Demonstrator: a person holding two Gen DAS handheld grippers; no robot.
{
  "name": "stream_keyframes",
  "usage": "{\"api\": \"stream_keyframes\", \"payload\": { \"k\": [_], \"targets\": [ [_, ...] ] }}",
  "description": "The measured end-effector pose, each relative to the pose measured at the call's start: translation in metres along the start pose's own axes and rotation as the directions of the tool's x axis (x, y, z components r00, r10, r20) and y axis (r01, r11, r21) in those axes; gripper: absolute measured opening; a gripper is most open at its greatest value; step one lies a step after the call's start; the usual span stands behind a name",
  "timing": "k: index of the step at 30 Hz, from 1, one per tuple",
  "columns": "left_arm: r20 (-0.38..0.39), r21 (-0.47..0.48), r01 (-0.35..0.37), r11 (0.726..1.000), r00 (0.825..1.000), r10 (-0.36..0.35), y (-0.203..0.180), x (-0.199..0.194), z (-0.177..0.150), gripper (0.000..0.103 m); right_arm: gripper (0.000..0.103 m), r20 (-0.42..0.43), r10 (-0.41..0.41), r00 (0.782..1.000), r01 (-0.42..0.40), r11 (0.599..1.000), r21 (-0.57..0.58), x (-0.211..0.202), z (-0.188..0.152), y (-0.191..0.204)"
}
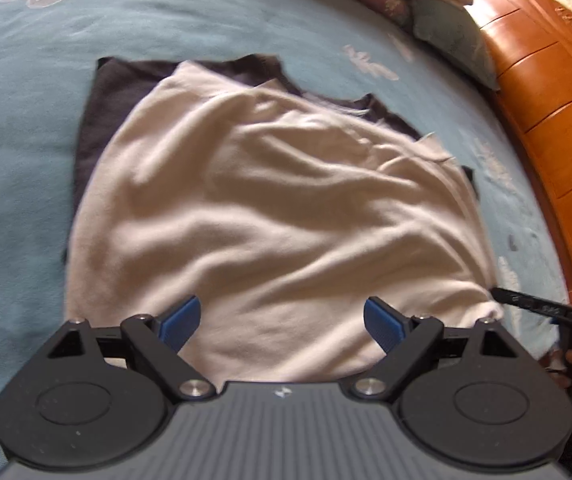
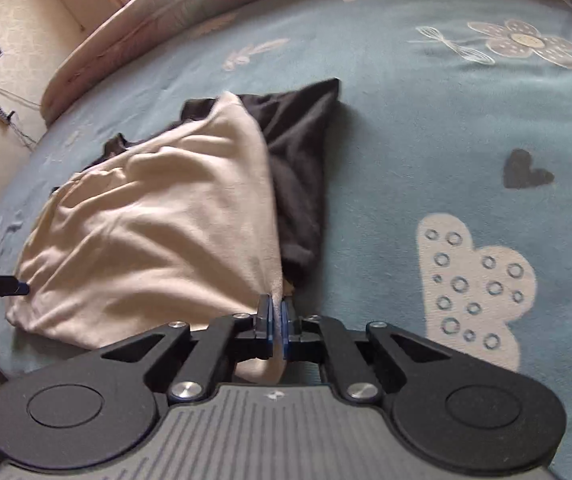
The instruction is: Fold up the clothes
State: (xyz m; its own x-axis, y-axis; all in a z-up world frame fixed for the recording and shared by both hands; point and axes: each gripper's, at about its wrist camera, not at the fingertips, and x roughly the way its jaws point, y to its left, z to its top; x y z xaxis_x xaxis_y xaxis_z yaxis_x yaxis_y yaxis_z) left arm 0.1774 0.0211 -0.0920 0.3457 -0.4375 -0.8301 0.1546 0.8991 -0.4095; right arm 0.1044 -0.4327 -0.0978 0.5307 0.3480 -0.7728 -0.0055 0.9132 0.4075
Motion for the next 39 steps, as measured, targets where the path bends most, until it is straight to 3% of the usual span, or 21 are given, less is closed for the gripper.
{"api": "stream_keyframes", "payload": {
  "k": [3, 5, 7, 8, 9, 11, 14, 16, 18, 19, 21, 24, 26, 28, 29, 34, 39],
  "targets": [
    [-0.003, -0.007, 0.024, 1.0, 1.0, -0.024, 0.008, -0.003, -0.001, 0.088, 0.014, 0.006, -0.053, 0.999, 0.053, 0.997, -0.049, -0.012, 0.003, 0.008],
    [0.018, 0.024, 0.051, 0.998, 0.998, -0.052, 0.001, -0.005, 0.004, 0.088, 0.018, 0.057, -0.074, 0.996, 0.08, 0.992, -0.094, -0.022, 0.009, 0.024],
    [0.029, 0.07, 0.083, 0.994, 0.996, -0.085, -0.013, -0.001, 0.01, 0.088, 0.033, 0.111, -0.068, 0.991, 0.084, 0.987, -0.14, -0.028, 0.017, 0.043],
    [0.033, 0.101, 0.094, 0.99, 0.995, -0.098, -0.022, 0.004, 0.012, 0.088, 0.047, 0.117, -0.049, 0.992, 0.069, 0.983, -0.171, -0.022, 0.02, 0.055],
    [0.041, 0.141, 0.097, 0.985, 0.994, -0.103, -0.032, 0.009, 0.013, 0.088, 0.054, 0.123, -0.03, 0.992, 0.055, 0.978, -0.202, -0.016, 0.023, 0.068],
    [0.039, 0.231, 0.066, 0.971, 0.996, -0.077, -0.05, 0.02, 0.011, 0.088, 0.054, 0.1, -0.021, 0.995, 0.046, 0.964, -0.26, 0.005, 0.026, 0.094],
    [0.039, 0.339, -0.021, 0.94, 0.999, 0.008, -0.06, 0.029, -0.008, 0.088, 0.054, 0.061, -0.133, 0.989, 0.146, 0.919, -0.365, 0.039, 0.01, 0.121],
    [0.032, 0.367, -0.032, 0.93, 0.999, 0.022, -0.052, 0.028, -0.025, 0.09, 0.059, 0.072, -0.182, 0.981, 0.195, 0.893, -0.406, 0.044, -0.01, 0.121],
    [0.004, 0.408, -0.015, 0.913, 1.0, 0.015, -0.048, 0.02, -0.037, 0.093, 0.071, 0.072, -0.164, 0.984, 0.179, 0.908, -0.379, 0.036, -0.023, 0.111],
    [-0.023, 0.423, -0.01, 0.906, 1.0, 0.022, -0.049, 0.017, -0.035, 0.093, 0.071, 0.055, -0.149, 0.987, 0.159, 0.92, -0.358, 0.03, -0.023, 0.106],
    [-0.066, 0.388, 0.023, 0.921, 0.998, 0.003, -0.05, 0.013, -0.017, 0.093, 0.071, 0.061, -0.16, 0.985, 0.172, 0.923, -0.345, 0.021, -0.014, 0.107],
    [-0.022, 0.28, 0.128, 0.951, 0.992, -0.127, -0.055, 0.01, 0.027, 0.093, 0.074, 0.135, -0.129, 0.982, 0.168, 0.928, -0.334, 0.018, 0.009, 0.122],
    [0.019, 0.237, 0.202, 0.95, 0.977, -0.213, -0.065, 0.016, 0.056, 0.093, 0.077, 0.167, -0.12, 0.979, 0.171, 0.926, -0.337, 0.029, 0.023, 0.132],
    [0.031, 0.229, 0.23, 0.946, 0.969, -0.244, -0.076, 0.031, 0.076, 0.093, 0.077, 0.158, -0.163, 0.974, 0.209, 0.915, -0.345, 0.052, 0.031, 0.139],
    [0.033, 0.227, 0.236, 0.945, 0.968, -0.25, -0.081, 0.04, 0.086, 0.093, 0.077, 0.137, -0.186, 0.973, 0.222, 0.914, -0.34, 0.064, 0.032, 0.14],
    [0.016, 0.233, 0.164, 0.959, 0.985, -0.172, -0.089, 0.079, 0.111, 0.093, 0.101, 0.12, -0.197, 0.973, 0.226, 0.917, -0.328, 0.084, 0.025, 0.142],
    [0.024, 0.211, 0.118, 0.97, 0.992, -0.125, -0.079, 0.103, 0.129, 0.093, 0.103, 0.116, -0.199, 0.973, 0.226, 0.921, -0.317, 0.087, 0.02, 0.141]
  ]
}}
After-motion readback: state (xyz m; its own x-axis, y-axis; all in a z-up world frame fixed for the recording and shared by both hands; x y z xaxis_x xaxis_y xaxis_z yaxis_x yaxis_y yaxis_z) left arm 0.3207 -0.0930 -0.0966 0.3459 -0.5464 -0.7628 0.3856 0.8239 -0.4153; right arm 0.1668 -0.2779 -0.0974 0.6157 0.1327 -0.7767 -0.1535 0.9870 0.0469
